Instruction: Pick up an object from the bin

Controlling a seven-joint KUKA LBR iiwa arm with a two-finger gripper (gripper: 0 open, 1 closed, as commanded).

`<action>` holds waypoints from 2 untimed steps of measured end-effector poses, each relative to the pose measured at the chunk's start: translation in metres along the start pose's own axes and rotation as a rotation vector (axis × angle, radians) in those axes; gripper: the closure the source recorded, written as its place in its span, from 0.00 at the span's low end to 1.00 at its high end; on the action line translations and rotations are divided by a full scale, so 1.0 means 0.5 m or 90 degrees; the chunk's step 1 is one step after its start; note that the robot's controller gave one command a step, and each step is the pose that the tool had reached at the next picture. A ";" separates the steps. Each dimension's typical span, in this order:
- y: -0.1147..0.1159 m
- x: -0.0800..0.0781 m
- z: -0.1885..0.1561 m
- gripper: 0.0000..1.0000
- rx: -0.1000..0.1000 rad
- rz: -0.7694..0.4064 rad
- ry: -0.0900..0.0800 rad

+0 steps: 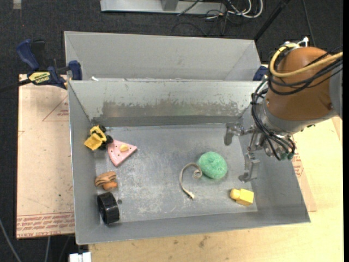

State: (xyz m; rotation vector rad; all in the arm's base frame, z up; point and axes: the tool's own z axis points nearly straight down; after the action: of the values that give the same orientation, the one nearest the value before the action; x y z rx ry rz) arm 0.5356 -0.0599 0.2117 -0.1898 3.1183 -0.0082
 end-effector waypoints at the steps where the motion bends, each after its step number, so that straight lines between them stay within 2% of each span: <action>1: 0.008 0.017 0.145 0.00 -0.004 0.021 0.008; 2: 0.008 0.020 0.174 0.00 -0.004 0.038 0.010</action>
Offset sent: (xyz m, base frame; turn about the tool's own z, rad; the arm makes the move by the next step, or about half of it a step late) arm -0.0004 0.0268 -0.0937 0.1320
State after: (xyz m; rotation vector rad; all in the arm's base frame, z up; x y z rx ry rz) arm 0.5267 -0.0575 0.1246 -0.0981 3.1390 0.0009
